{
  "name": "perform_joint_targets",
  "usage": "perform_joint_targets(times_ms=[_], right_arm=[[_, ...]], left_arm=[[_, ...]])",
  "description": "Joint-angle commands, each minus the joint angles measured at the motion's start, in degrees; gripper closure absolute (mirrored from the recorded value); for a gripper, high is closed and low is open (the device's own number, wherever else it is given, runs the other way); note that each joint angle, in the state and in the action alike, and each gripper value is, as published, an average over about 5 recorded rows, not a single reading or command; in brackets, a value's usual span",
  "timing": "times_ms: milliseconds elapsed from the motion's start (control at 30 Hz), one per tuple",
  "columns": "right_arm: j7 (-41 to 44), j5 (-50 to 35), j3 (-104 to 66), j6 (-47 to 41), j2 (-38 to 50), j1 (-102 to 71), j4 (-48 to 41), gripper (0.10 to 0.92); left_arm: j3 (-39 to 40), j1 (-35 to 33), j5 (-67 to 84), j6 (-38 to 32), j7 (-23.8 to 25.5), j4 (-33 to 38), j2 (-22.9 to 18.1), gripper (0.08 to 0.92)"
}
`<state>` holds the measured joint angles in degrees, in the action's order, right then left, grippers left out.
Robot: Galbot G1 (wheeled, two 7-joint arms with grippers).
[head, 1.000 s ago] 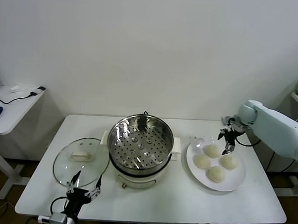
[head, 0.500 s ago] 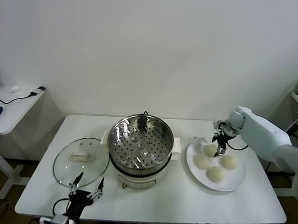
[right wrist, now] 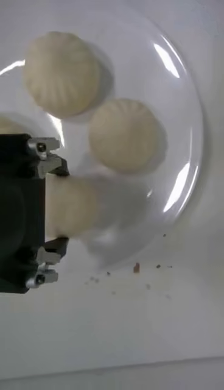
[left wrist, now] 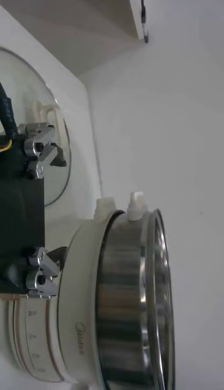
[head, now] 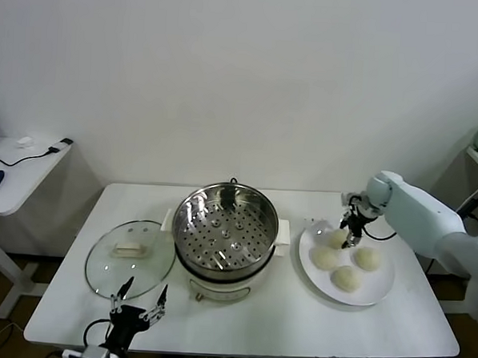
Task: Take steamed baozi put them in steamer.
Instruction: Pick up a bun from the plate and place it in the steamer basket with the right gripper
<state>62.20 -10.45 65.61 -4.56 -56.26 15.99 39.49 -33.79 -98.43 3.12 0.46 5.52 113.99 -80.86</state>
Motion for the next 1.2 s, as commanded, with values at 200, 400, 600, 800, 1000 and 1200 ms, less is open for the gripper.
perform_joint_targets(times_ms=[200, 400, 600, 800, 1000, 1200], right_arm=[[2.7, -18.8, 24.8, 6.7, -3.6, 37.5, 24.9, 0.364], [0.7, -18.3, 24.7, 12.6, -11.4, 42.5, 38.8, 0.364], [-2.3, -4.7, 24.0, 24.1, -17.0, 35.4, 40.8, 0.364], [-6.1, 13.0, 19.3, 35.3, -18.9, 24.7, 32.1, 0.36], [-8.1, 19.8, 15.3, 38.9, -20.9, 16.3, 22.2, 0.359], [-9.8, 25.6, 11.1, 42.6, -23.9, 11.2, 12.3, 0.355]], left_arm=[[0.3, -0.4, -0.2, 0.5, 0.1, 2.3, 0.1, 0.177], [0.8, -0.3, -0.3, 0.4, 0.0, 2.7, 0.1, 0.177], [0.7, -0.2, -0.2, 0.1, -0.2, 2.8, 0.2, 0.177], [0.3, 0.0, -0.1, -0.2, -0.2, 2.8, 0.1, 0.177], [-0.3, 0.0, -0.2, -0.3, -0.2, 2.9, 0.0, 0.177], [-0.7, 0.6, -0.2, -0.3, -0.3, 2.5, 0.2, 0.177]])
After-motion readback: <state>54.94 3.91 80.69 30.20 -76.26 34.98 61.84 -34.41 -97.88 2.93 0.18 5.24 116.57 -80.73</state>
